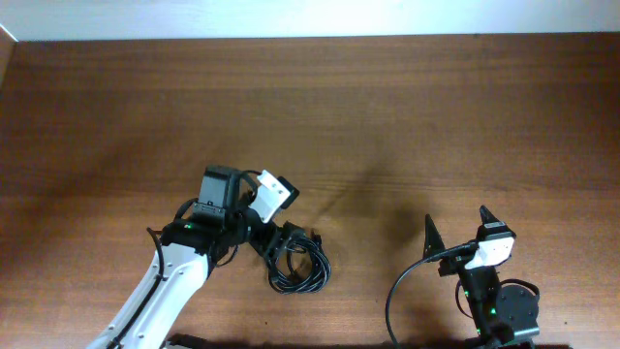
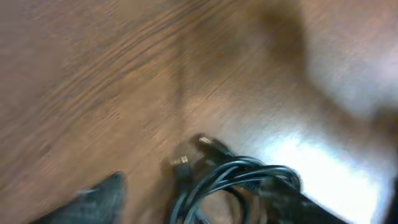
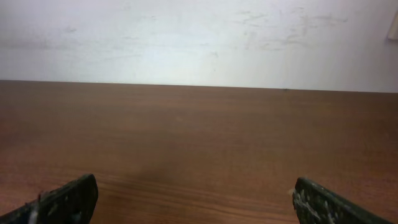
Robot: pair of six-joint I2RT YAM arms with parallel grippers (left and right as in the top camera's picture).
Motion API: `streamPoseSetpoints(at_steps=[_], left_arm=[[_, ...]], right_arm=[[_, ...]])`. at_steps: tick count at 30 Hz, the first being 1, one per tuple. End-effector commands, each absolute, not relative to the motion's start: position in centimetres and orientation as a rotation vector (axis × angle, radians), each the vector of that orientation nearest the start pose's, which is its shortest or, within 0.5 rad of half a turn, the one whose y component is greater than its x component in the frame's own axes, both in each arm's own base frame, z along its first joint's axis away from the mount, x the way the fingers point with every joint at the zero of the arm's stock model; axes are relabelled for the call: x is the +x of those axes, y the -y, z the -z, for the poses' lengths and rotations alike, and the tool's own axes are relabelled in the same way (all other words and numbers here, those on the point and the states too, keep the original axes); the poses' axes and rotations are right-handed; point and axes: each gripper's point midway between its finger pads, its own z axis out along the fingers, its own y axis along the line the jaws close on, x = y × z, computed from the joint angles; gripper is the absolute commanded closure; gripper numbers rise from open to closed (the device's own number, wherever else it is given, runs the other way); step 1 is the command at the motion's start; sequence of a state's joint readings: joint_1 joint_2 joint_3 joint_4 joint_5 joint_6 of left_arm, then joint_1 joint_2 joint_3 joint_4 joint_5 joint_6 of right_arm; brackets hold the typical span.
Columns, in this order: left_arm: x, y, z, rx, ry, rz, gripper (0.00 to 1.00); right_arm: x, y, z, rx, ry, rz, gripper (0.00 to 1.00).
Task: Untangle cables
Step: 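Reach the left gripper down onto the black cable bundle, then grasp the cable bundle with the left gripper and lift it up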
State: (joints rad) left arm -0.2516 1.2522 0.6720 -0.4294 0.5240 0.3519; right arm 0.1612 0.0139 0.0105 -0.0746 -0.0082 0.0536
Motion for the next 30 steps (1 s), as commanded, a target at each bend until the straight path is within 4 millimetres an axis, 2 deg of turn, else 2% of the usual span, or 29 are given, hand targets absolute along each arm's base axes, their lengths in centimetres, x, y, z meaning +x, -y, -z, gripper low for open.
streamPoseSetpoints(at_steps=[1, 4, 6, 9, 13, 18, 21, 24, 27, 29, 30], left_arm=[[27.2, 14.7, -8.7, 0.946, -2.340, 0.520, 0.01], [26.6, 14.6, -6.5, 0.965, -2.419, 0.543, 0.01], [25.5, 14.8, -5.1, 1.062, -2.443, 0.553, 0.01], [24.0, 16.2, -4.5, 1.254, -2.395, 0.522, 0.01], [22.5, 16.5, -4.0, 1.411, -2.360, 0.494, 0.00], [22.2, 16.4, -3.8, 1.416, -2.368, 0.499, 0.01], [22.7, 15.5, -2.0, 1.424, -2.427, 0.426, 0.01], [21.8, 15.2, 0.8, 1.451, -2.523, 0.459, 0.01], [21.7, 15.5, 0.8, 1.486, -2.511, 0.434, 0.07], [22.0, 15.3, 1.1, 1.533, -2.500, 0.321, 0.23], [22.4, 15.1, 1.2, 1.548, -2.490, 0.261, 0.39]], right_arm=[[24.3, -4.1, -15.5, -0.086, -1.652, -0.179, 0.01], [24.3, -4.1, -15.5, -0.086, -1.652, -0.179, 0.01], [24.3, -4.1, -15.5, -0.086, -1.652, -0.179, 0.01], [24.3, -4.1, -15.5, -0.086, -1.652, -0.179, 0.01], [24.3, -4.1, -15.5, -0.086, -1.652, -0.179, 0.01], [24.3, -4.1, -15.5, -0.086, -1.652, -0.179, 0.01], [24.3, -4.1, -15.5, -0.086, -1.652, -0.179, 0.01], [24.3, -4.1, -15.5, -0.086, -1.652, -0.179, 0.01], [24.3, -4.1, -15.5, -0.086, -1.652, -0.179, 0.01], [24.3, -4.1, -15.5, -0.086, -1.652, -0.179, 0.01], [24.3, -4.1, -15.5, -0.086, -1.652, -0.179, 0.01]])
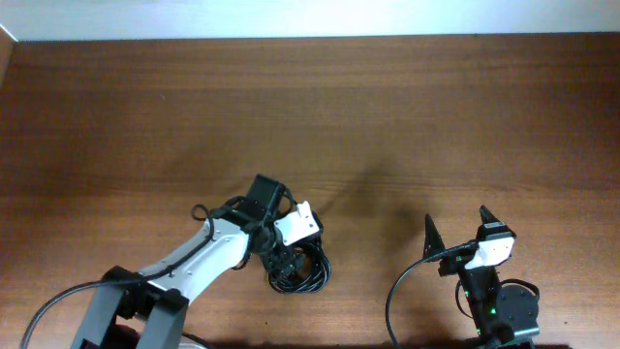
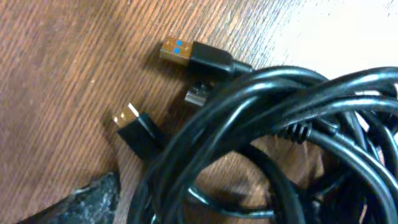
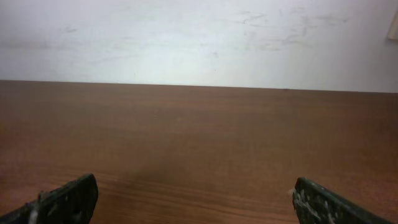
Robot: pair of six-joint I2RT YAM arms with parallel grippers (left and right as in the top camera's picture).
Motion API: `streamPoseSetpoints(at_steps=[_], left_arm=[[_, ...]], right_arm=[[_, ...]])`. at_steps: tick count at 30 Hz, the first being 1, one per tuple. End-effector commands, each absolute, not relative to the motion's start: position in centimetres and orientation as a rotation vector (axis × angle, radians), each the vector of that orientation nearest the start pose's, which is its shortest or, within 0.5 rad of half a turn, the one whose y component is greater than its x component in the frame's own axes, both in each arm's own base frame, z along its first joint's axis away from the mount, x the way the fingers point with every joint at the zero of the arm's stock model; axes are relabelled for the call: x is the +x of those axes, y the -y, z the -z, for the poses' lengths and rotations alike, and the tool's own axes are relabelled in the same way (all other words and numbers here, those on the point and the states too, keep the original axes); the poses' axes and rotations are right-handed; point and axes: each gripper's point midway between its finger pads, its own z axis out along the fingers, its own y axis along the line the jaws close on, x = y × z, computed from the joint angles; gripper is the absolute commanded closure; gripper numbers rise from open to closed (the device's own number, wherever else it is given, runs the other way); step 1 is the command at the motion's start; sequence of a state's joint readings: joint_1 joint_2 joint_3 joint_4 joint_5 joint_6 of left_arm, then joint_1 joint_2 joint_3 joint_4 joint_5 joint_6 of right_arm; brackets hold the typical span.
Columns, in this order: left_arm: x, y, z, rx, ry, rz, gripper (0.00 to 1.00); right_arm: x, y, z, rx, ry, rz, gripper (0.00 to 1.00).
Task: Untangle cables
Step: 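Grasp the cable bundle with the left gripper and lift it up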
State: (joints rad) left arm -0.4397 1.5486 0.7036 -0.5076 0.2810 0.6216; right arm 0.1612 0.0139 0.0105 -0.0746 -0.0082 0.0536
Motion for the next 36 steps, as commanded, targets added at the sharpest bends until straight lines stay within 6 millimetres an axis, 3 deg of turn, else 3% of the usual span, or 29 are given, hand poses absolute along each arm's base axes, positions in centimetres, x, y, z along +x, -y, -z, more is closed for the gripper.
streamPoseSetpoints(at_steps=[1, 2, 4, 7, 10, 13, 15, 16, 18, 21, 25, 30, 33, 34, 36], left_arm=[[22.5, 14.9, 1.3, 1.557, -2.489, 0.224, 0.45], [22.6, 14.7, 1.4, 1.577, -2.485, 0.165, 0.59], [22.5, 14.7, 1.5, 1.606, -2.474, 0.116, 0.67], [22.7, 14.7, 1.4, 1.651, -2.447, 0.021, 1.00], [23.3, 14.8, 0.7, 1.665, -2.431, -0.080, 1.00], [24.8, 15.8, -2.4, 1.534, -2.444, -0.064, 1.00], [27.8, 18.0, -7.3, 1.198, -2.411, 0.022, 1.00], [29.9, 20.2, -10.9, 0.937, -2.330, 0.162, 1.00], [31.5, 22.9, -15.3, 0.871, -2.142, 0.312, 1.00], [31.6, 22.7, -14.9, 0.868, -2.151, 0.297, 1.00], [31.9, 20.1, -13.6, 0.823, -2.225, 0.122, 1.00], [30.3, 22.7, -13.7, 0.909, -2.206, 0.332, 1.00], [30.9, 23.4, -13.0, 0.858, -2.226, 0.375, 1.00], [31.1, 23.6, -11.7, 0.866, -2.252, 0.369, 1.00], [31.3, 23.7, -10.8, 0.827, -2.285, 0.383, 1.00]], right_arm=[[24.3, -4.1, -15.5, -0.086, -1.652, -0.179, 0.01], [24.3, -4.1, -15.5, -0.086, -1.652, -0.179, 0.01], [24.3, -4.1, -15.5, -0.086, -1.652, -0.179, 0.01], [24.3, -4.1, -15.5, -0.086, -1.652, -0.179, 0.01], [24.3, -4.1, -15.5, -0.086, -1.652, -0.179, 0.01], [24.3, -4.1, -15.5, -0.086, -1.652, -0.179, 0.01], [24.3, -4.1, -15.5, -0.086, -1.652, -0.179, 0.01], [24.3, -4.1, -15.5, -0.086, -1.652, -0.179, 0.01], [24.3, -4.1, -15.5, -0.086, -1.652, -0.179, 0.01], [24.3, -4.1, -15.5, -0.086, -1.652, -0.179, 0.01], [24.3, -4.1, -15.5, -0.086, -1.652, -0.179, 0.01], [24.3, -4.1, -15.5, -0.086, -1.651, -0.179, 0.01], [24.3, -4.1, -15.5, -0.086, -1.651, -0.179, 0.01], [24.2, -4.5, -15.9, -0.104, -1.638, -0.202, 0.01], [23.1, -8.1, -16.1, -0.273, -1.616, -0.381, 0.01]])
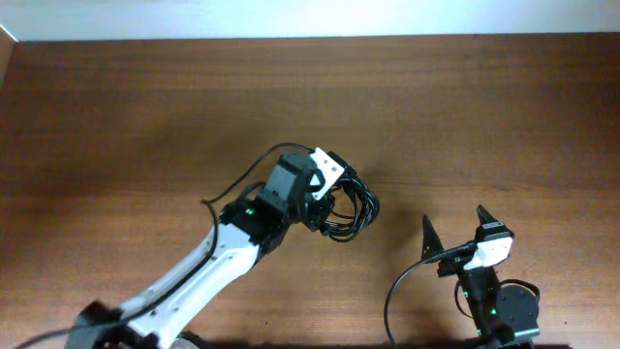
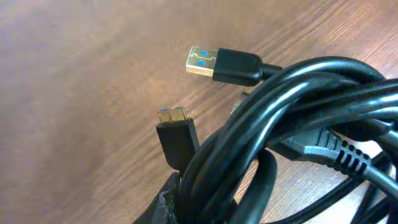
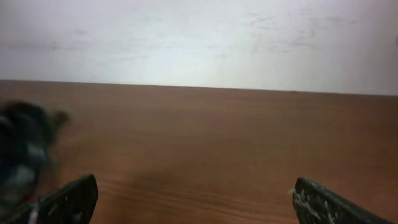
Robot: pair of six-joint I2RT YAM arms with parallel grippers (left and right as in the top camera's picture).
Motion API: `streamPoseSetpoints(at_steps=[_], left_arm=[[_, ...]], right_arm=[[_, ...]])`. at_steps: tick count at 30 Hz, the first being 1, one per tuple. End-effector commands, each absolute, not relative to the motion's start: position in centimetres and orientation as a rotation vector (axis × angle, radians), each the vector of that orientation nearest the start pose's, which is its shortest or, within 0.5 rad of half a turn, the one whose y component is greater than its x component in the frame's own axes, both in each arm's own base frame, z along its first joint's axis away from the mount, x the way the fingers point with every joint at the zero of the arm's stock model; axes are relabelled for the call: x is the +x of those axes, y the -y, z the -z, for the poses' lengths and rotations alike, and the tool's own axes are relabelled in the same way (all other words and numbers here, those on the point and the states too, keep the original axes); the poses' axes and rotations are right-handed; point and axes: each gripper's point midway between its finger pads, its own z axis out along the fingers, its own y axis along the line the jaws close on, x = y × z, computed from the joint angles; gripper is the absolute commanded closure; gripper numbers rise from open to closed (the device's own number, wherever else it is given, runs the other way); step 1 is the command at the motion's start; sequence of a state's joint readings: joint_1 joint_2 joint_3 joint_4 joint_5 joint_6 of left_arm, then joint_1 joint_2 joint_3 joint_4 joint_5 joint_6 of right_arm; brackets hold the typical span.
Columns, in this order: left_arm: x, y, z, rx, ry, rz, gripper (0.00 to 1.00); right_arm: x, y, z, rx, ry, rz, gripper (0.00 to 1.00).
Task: Untangle cables
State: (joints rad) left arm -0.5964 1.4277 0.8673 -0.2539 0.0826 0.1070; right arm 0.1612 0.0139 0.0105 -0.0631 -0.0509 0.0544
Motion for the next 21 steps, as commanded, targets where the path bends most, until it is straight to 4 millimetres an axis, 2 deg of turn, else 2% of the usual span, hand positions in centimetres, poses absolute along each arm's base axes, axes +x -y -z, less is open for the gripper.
streamPoseSetpoints(at_steps=[1, 4, 5, 7, 8, 10, 12, 13, 16, 19, 20, 21], left_arm=[[31.4, 23.7, -10.9, 0.827, -2.283, 0.384, 1.00], [31.4, 23.7, -11.0, 0.778, -2.301, 0.403, 1.00], [31.4, 23.7, -11.2, 0.745, -2.308, 0.416, 1.00], [31.6, 23.8, -11.8, 0.611, -2.338, 0.475, 1.00], [31.6, 23.8, -11.8, 0.534, -2.364, 0.505, 1.00], [31.7, 23.9, -12.0, 0.407, -2.394, 0.556, 1.00], [31.7, 23.9, -12.0, 0.207, -2.443, 0.631, 1.00], [31.6, 24.0, -12.0, 0.141, -2.456, 0.657, 1.00], [31.7, 24.0, -12.0, 0.138, -2.452, 0.660, 1.00], [32.1, 23.7, -12.1, 0.125, -2.439, 0.633, 1.00], [32.1, 23.8, -12.1, 0.125, -2.439, 0.634, 1.00], [32.1, 23.8, -12.2, 0.126, -2.435, 0.636, 1.00]], right_arm=[[22.5, -9.3, -16.3, -0.271, -1.619, -0.501, 0.01], [22.2, -9.5, -16.6, -0.026, -1.688, -0.752, 0.01], [21.7, -10.0, -17.1, -0.004, -1.709, -0.821, 0.01], [21.0, -9.6, -19.4, 0.023, -1.749, -0.804, 0.01], [20.8, -9.1, -20.3, 0.044, -1.822, -0.763, 0.01], [20.9, -8.8, -21.0, 0.064, -1.914, -0.726, 0.01], [21.8, -9.3, -21.4, 0.085, -2.111, -0.723, 0.01], [22.1, -10.8, -21.3, -0.011, -2.260, -0.764, 0.01], [24.0, -13.3, -20.7, -0.021, -2.448, -0.936, 0.01], [25.8, -17.8, -18.0, -0.079, -2.549, -1.368, 0.01], [26.4, -18.2, -16.9, -0.077, -2.575, -1.390, 0.15], [26.4, -19.1, -16.7, -0.165, -2.553, -1.412, 0.29]])
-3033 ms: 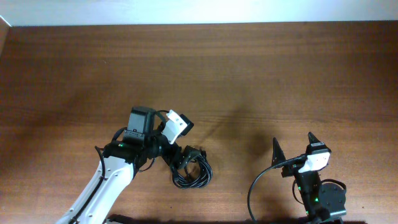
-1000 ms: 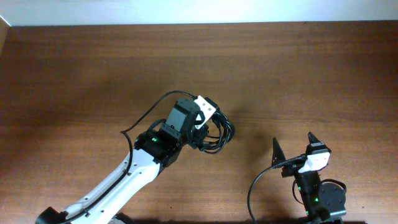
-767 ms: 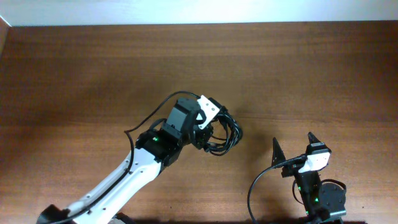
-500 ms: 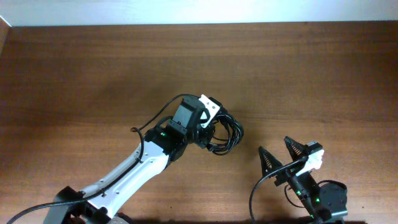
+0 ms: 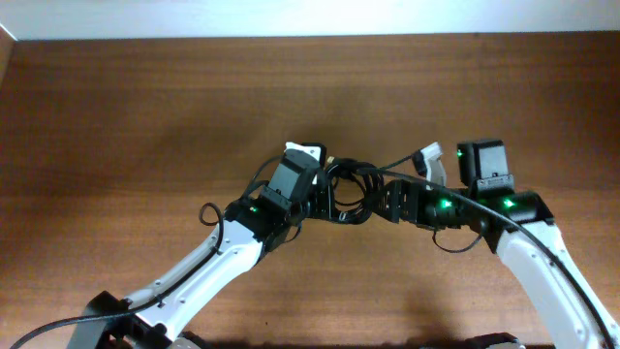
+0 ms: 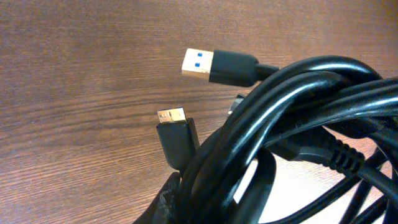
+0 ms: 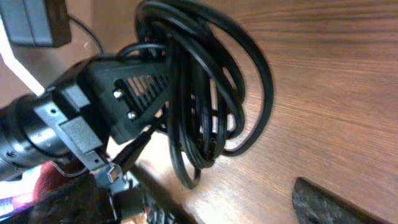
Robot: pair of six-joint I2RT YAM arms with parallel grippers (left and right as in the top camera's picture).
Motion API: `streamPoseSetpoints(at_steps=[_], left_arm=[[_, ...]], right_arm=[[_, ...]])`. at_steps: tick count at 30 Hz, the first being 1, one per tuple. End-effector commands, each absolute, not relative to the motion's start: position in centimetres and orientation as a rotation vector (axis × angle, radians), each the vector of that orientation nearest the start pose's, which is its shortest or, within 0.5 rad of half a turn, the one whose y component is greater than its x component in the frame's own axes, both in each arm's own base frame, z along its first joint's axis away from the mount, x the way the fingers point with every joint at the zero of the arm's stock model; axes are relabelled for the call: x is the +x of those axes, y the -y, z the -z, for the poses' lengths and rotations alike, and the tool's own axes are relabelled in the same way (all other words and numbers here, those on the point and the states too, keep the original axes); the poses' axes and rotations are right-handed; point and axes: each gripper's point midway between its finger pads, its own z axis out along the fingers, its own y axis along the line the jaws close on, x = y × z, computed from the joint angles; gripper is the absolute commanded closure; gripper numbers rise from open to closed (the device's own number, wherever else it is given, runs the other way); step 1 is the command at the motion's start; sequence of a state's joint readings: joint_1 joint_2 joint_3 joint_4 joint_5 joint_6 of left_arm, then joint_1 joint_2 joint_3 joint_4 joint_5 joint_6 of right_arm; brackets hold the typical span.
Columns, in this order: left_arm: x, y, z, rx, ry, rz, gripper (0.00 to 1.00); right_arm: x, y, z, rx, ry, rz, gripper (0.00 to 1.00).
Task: Untangle cables
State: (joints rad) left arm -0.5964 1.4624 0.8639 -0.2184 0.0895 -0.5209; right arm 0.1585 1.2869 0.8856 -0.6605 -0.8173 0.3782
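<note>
A bundle of black cables (image 5: 349, 192) hangs coiled at the middle of the table, with my left gripper (image 5: 323, 201) shut on its left side. In the left wrist view the coil (image 6: 292, 106) fills the right half, and two loose ends stick out: a USB plug with a blue tongue (image 6: 217, 65) and a flat plug (image 6: 177, 134). One left finger (image 6: 166, 200) shows under the strands. My right gripper (image 5: 390, 206) stands open just right of the coil. In the right wrist view the loops (image 7: 205, 93) hang ahead of its spread fingertips (image 7: 336, 204).
Brown wooden table (image 5: 116, 116) with a white wall along its far edge. The left arm's wrist and gripper body (image 7: 118, 106) sit right behind the coil as seen from the right wrist. Both arms meet at mid-table.
My right arm has left its rest spot at the front right and now faces the coil from the right, open. The left gripper still holds the bundle, shifted slightly.
The bundle lay at the front centre with my left gripper above it. Then the gripper was down at the coil. Then it held the coil at mid-table while the right arm rested. Now the right gripper is at the coil too.
</note>
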Motion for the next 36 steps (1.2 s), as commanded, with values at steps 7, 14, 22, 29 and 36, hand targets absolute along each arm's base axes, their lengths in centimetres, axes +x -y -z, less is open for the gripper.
streamPoseSetpoints(at_steps=[7, 14, 22, 29, 36], left_arm=[[32.1, 23.9, -12.2, 0.252, -2.410, 0.600, 1.00], [35.1, 17.9, -12.3, 0.051, -2.335, 0.182, 1.00], [35.6, 14.6, -12.8, -0.304, -2.339, 0.253, 1.00], [35.6, 12.6, -12.1, -0.538, -2.336, 0.268, 1.00], [34.4, 9.8, -10.7, -0.884, -2.321, 0.247, 1.00]], right_arm=[[26.3, -22.7, -17.0, -0.394, -2.475, -1.323, 0.81], [26.5, -21.8, -16.0, -0.310, -2.543, -1.246, 0.96], [25.6, -19.4, -18.4, -0.270, -2.498, -1.181, 0.96], [24.4, -16.0, -20.9, -0.140, -2.446, -0.934, 0.96], [24.2, -15.1, -21.7, -0.064, -2.422, -0.896, 0.96]])
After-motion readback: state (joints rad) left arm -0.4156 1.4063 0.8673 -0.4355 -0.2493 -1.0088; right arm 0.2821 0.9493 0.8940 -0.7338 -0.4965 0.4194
